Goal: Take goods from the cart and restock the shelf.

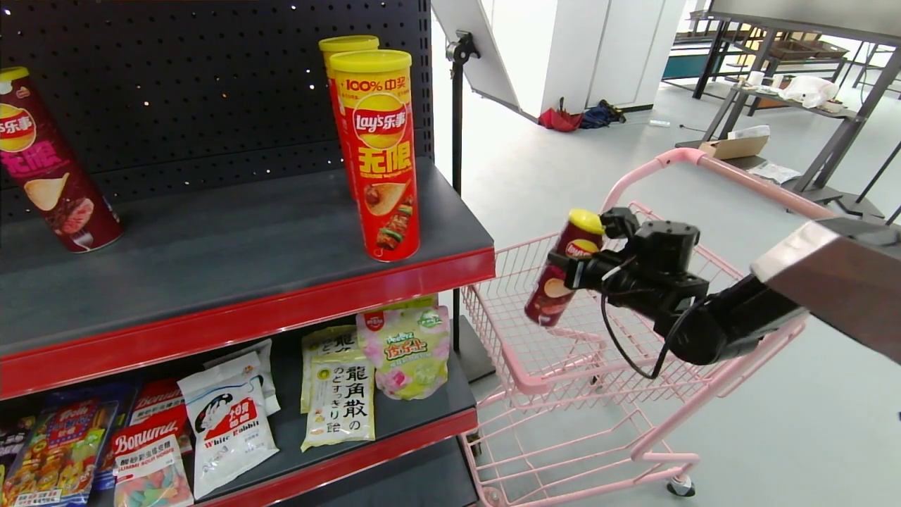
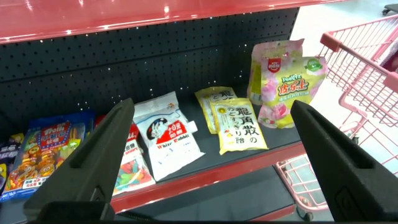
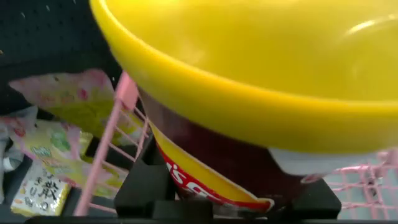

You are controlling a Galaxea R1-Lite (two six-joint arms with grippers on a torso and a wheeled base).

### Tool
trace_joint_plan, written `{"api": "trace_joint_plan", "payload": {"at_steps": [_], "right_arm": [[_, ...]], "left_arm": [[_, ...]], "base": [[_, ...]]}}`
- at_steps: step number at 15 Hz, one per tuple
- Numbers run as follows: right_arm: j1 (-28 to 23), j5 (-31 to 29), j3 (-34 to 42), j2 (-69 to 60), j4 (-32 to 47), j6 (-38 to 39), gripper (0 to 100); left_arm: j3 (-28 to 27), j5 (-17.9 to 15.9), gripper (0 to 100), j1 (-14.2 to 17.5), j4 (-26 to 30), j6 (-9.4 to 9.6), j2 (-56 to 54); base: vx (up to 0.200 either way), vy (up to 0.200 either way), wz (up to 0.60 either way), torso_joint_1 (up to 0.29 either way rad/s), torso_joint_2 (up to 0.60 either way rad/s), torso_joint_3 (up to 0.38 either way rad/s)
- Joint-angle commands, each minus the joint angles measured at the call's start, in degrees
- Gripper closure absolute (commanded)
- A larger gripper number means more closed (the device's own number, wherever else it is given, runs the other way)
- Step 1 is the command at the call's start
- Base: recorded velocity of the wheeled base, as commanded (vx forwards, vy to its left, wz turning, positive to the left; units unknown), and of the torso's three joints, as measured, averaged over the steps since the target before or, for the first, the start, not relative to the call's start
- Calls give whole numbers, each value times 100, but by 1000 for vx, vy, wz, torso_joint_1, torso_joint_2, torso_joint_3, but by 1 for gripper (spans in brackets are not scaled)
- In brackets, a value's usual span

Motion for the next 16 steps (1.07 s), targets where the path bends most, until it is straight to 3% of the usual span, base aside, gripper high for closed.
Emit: {"api": "trace_joint_plan", "payload": {"at_steps": [1,3,6,8,11,13,16], "right_arm": [[0,-74,-254,-1841,782,-640,100],[26,-65,142,-2632,993,-930,100],[-106,-311,1750,-4706,1925,-1176,100],[-659,-1137,2541,-6218,3138,-1835,100],[-1222,-1128,3490,-8063,4746,-1642,100],[-1231,-996,4000,-8925,4939,-1625,100],[-1494,-1005,4088,-9373,5335,-1537,100]], "left_arm": [[0,-1,0,1,-4,4,5],[0,-1,0,1,-4,4,5],[0,-18,0,1,14,-4,5],[0,-18,0,1,5,-4,5],[0,-18,0,1,5,-4,5],[0,-18,0,1,14,-4,5],[0,-18,0,1,5,-4,5]], "base": [[0,0,0,0,0,0],[0,0,0,0,0,0],[0,0,0,0,0,0],[0,0,0,0,0,0],[0,0,0,0,0,0],[0,0,0,0,0,0],[0,0,0,0,0,0]]}}
